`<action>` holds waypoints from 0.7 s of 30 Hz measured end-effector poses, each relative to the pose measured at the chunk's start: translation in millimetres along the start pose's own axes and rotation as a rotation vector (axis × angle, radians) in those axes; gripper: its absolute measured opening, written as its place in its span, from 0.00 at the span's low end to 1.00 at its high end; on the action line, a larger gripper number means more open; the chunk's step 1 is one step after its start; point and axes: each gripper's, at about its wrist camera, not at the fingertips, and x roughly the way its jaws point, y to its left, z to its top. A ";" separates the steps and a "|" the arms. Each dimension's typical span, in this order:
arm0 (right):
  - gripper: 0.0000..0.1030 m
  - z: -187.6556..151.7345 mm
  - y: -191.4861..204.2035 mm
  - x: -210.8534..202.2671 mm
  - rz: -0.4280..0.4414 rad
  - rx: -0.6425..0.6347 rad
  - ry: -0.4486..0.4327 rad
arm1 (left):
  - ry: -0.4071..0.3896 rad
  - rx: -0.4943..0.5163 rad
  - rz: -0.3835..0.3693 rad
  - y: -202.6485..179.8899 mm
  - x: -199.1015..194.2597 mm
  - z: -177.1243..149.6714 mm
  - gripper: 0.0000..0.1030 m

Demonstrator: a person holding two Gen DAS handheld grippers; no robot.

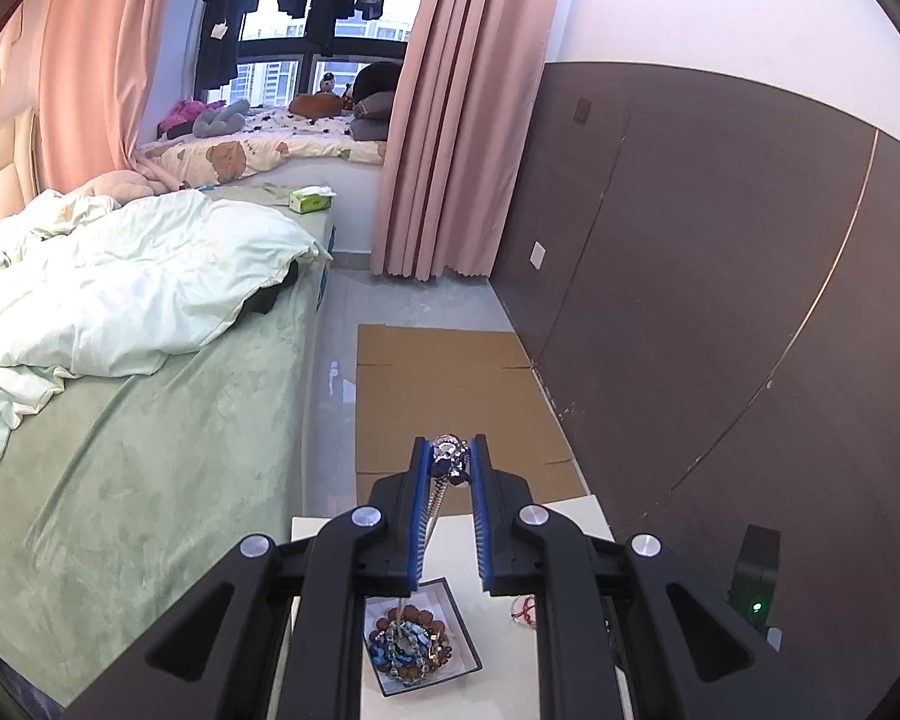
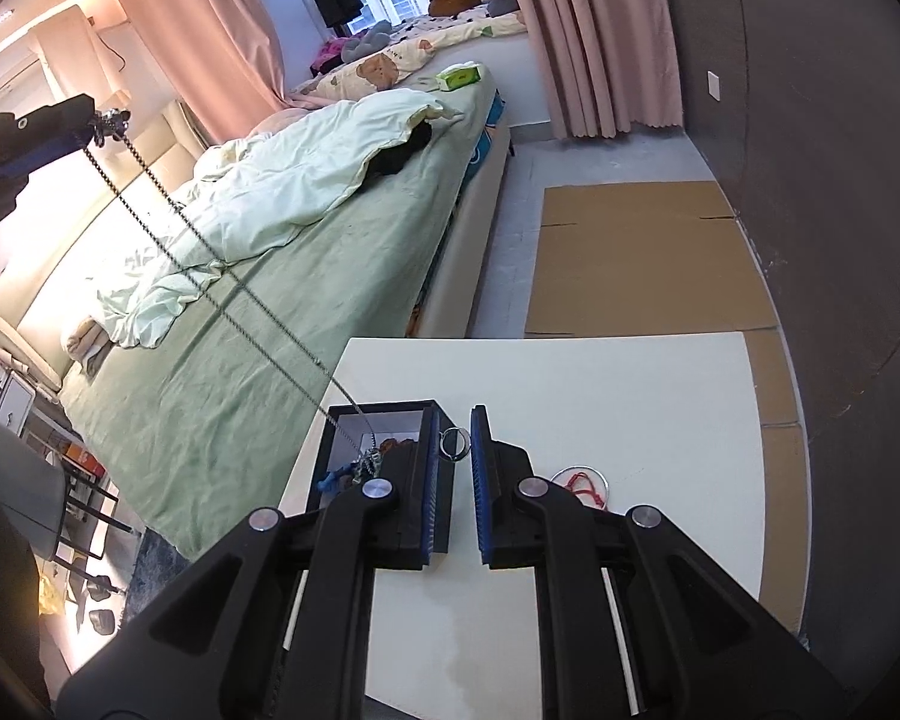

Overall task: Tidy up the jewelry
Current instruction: 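Carry the pendant chain and small ring over the box and open both grippers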

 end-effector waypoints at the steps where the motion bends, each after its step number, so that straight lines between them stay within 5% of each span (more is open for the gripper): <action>1: 0.11 0.1 0.5 0.0 0.002 0.001 0.000 | -0.007 0.002 -0.003 -0.8 -2.8 1.5 0.11; 9: 0.11 0.9 2.9 6.7 0.010 0.005 0.004 | -0.013 0.025 -0.030 -9.6 -5.2 4.8 0.11; 21: 0.11 -15.2 -3.9 21.1 0.041 0.045 0.036 | 0.149 -0.002 -0.051 2.9 70.6 -56.8 0.11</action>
